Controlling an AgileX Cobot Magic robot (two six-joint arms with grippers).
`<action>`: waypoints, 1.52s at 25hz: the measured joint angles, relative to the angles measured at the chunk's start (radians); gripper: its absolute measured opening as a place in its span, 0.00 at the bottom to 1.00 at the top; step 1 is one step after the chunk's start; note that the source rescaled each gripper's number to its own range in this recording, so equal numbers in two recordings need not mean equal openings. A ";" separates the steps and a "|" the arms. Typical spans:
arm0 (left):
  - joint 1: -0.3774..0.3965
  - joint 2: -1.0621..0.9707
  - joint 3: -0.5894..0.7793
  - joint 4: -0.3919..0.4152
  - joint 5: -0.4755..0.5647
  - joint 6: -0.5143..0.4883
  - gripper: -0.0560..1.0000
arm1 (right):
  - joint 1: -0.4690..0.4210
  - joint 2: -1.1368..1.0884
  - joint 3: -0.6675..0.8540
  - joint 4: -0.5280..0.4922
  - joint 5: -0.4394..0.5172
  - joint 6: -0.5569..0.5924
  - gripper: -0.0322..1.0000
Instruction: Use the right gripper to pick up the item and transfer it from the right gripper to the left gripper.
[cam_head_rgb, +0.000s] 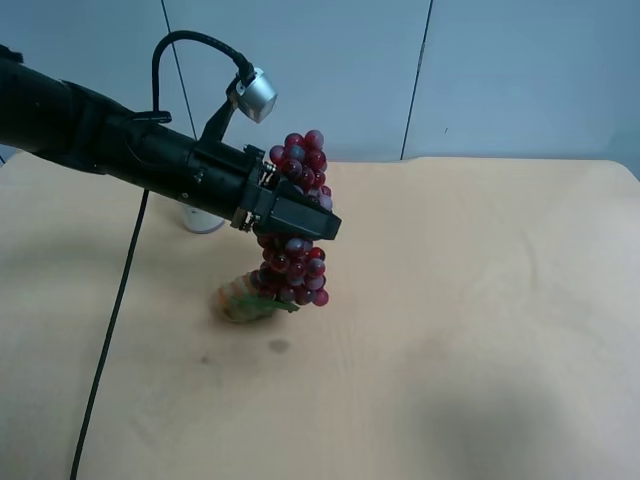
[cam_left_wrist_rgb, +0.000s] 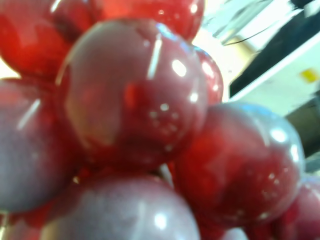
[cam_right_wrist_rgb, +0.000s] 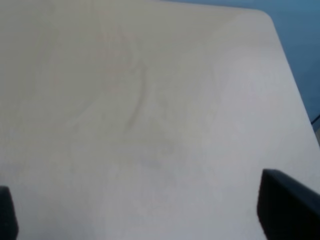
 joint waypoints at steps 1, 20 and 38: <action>0.000 -0.022 0.000 0.034 -0.026 -0.028 0.08 | 0.000 0.000 0.000 0.000 0.000 0.002 0.90; 0.000 -0.213 0.000 0.907 -0.245 -0.916 0.07 | 0.000 0.000 0.000 -0.005 0.000 0.022 0.92; 0.012 -0.199 0.000 1.423 -0.224 -1.336 0.06 | 0.000 0.000 0.000 -0.005 0.000 0.022 1.00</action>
